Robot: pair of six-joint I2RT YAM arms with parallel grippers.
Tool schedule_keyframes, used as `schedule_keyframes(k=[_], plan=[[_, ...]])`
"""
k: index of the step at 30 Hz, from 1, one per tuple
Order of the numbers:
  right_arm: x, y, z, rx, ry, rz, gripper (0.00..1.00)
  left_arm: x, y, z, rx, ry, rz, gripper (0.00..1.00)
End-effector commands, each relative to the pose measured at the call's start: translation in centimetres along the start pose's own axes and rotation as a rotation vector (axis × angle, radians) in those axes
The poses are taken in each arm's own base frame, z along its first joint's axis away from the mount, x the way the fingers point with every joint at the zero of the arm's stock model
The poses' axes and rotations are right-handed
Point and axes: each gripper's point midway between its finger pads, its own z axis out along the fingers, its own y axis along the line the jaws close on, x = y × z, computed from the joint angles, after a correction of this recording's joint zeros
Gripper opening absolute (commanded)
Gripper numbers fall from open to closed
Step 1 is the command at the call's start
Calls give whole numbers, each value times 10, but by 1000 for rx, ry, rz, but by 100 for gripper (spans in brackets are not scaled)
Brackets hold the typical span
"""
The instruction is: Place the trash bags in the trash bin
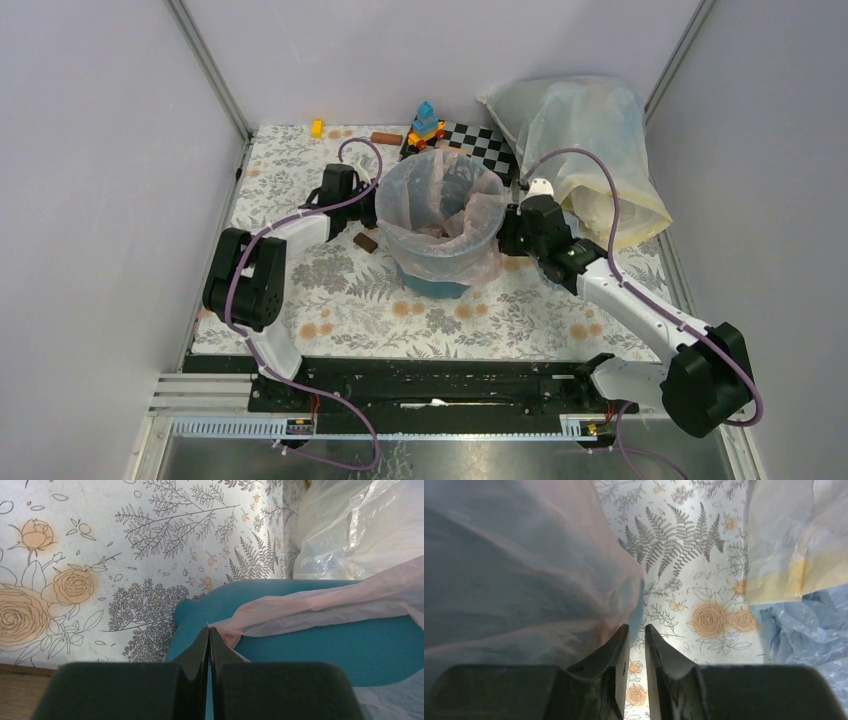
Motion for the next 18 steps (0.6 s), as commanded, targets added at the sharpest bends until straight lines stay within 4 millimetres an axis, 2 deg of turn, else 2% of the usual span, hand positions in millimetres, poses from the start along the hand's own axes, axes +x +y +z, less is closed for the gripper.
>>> schedule_keyframes(k=[1,4,7,8,10,14,16,18], plan=[[2,-7,8,13,-71,73,26,-13,-16,-13,29,-76,58,0],[6,-16,10,21,-108,132,32,-11,-15,-15,26,-81,56,0],[13,-18,7,-62,-155,213,49,-10,-15,-18,27,-89,58,0],[14,-14,6,-112,-172,237,52,-9,-15,-18,27,-90,58,0],[17,-8,5,-184,-178,271,54,-8,-15,-20,24,-93,58,0],[24,-9,12,-194,-133,280,54,-5,-12,-20,22,-90,56,0],[21,-14,8,-172,-146,273,56,-3,-10,-19,21,-88,55,0],[16,-23,-2,-130,-182,264,63,-3,-11,-20,22,-88,55,0]])
